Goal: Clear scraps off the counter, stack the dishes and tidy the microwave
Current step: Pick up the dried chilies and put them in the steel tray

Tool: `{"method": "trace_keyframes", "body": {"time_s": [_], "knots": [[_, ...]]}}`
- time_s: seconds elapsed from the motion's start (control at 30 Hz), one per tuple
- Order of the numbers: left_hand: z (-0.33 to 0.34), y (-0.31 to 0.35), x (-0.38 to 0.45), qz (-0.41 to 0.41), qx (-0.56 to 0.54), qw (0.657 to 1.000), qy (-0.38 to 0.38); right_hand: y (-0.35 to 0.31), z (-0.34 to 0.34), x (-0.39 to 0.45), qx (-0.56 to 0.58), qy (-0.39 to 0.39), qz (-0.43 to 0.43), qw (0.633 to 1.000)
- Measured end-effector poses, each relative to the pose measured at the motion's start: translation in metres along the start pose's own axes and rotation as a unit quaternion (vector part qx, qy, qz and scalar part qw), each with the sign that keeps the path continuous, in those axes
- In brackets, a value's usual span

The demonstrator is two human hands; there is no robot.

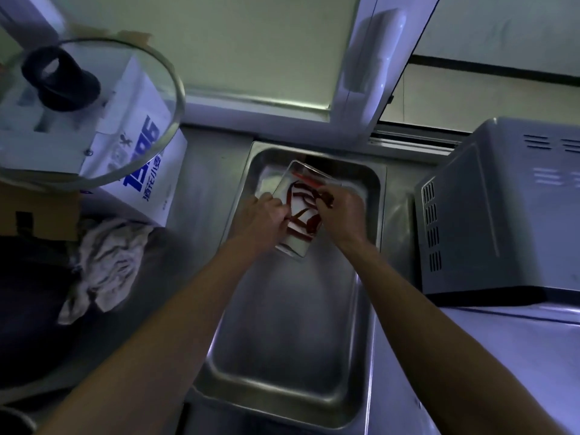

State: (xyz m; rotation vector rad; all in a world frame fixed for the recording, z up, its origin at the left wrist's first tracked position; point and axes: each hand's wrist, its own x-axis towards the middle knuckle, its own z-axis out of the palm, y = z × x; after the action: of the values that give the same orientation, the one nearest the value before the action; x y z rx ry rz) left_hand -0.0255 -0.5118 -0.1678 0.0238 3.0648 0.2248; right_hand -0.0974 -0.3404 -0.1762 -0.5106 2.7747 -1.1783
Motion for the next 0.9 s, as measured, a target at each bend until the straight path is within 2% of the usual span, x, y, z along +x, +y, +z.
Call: {"method": "trace_keyframes", "body": {"time_s": [0.33, 0.6, 0.9], "knots": [[0.02, -0.004, 0.008, 0.018, 0.042, 0.999, 0.005, 0.007, 0.015, 0.014, -0.1, 0.0, -0.046, 0.994], [0.022, -0.005, -0.002, 0.022, 0.014, 0.999, 0.023, 0.004, 0.018, 0.007, -0.112, -0.004, -0.041, 0.993], [0.006, 0.014, -0.026, 0.017, -0.039, 0.999, 0.018, -0.009, -0.015, -0.039, -0.129, -0.051, -0.004, 0.99]]}}
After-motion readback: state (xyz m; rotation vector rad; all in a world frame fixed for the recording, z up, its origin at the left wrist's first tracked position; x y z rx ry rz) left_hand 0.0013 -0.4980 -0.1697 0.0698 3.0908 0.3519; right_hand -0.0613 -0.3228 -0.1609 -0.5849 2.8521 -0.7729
